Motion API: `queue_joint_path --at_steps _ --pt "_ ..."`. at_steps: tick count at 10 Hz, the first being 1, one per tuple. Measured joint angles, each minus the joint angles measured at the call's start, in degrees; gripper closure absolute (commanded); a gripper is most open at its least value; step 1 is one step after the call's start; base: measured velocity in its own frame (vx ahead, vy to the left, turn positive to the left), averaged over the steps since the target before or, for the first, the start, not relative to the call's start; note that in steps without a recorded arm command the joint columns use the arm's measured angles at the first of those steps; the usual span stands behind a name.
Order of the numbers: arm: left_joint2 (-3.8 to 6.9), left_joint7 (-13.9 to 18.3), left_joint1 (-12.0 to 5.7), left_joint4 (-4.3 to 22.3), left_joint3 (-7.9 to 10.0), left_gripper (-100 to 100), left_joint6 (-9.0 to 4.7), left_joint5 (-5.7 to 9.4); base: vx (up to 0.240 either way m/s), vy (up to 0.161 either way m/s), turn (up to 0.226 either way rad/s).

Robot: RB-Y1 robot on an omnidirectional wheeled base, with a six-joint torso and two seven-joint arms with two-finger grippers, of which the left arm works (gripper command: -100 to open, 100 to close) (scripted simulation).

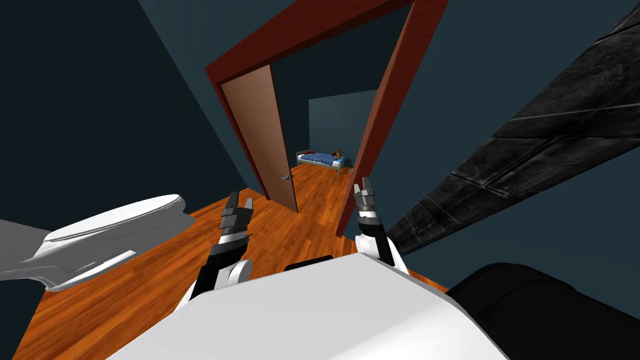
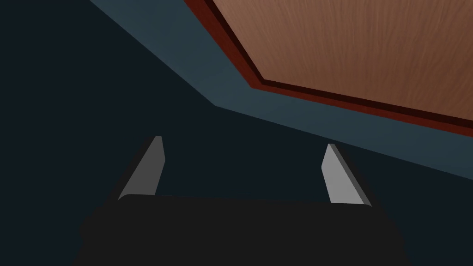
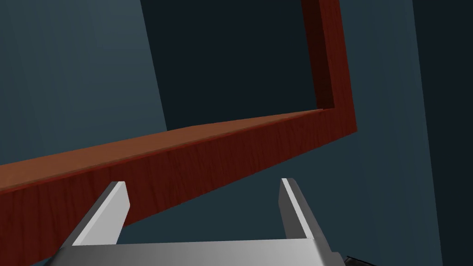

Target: Push the door open

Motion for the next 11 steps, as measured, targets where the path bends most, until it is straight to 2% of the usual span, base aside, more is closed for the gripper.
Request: queue_joint_path --at_steps 4,8,11 --pt "0.31 -0.5 -1.22 5.0 -2.03 -100 -0.83 0.58 0.123 0.118 -0.089" --pt "0.73 -0.7 -2.64 9.6 -3.16 -100 -2.01 1.19 0.086 0.089 -0.065" --pt "0.57 -1.1 -3.69 13.0 -4.34 -100 -2.77 1.43 0.082 0.088 -0.069"
